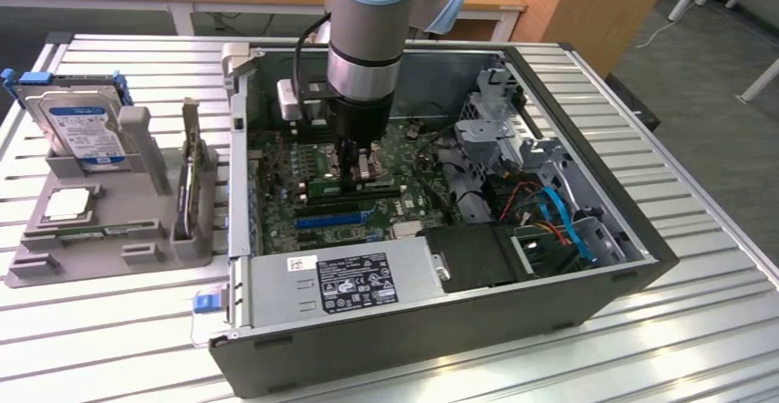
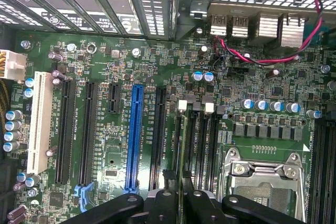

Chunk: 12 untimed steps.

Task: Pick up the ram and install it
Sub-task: 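Insert the ram into the slot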

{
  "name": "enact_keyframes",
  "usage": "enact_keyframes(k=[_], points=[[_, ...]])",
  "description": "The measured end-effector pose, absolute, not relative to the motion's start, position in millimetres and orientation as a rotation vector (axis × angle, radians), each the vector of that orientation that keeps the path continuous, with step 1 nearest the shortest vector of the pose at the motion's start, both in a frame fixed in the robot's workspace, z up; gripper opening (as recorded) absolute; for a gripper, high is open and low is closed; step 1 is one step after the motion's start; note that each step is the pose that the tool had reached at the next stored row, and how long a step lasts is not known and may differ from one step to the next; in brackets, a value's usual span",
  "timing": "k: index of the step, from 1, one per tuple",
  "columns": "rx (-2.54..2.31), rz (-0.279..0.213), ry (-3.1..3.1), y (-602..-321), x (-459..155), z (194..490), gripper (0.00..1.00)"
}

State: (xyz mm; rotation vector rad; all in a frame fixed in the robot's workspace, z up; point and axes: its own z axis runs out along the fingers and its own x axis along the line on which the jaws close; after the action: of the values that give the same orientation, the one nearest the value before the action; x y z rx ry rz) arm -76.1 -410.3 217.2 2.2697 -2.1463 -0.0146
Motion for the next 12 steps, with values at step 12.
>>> enact_keyframes(k=[12], points=[[2.270, -0.015, -2.146, -410.8, -76.1, 217.2, 0.14]])
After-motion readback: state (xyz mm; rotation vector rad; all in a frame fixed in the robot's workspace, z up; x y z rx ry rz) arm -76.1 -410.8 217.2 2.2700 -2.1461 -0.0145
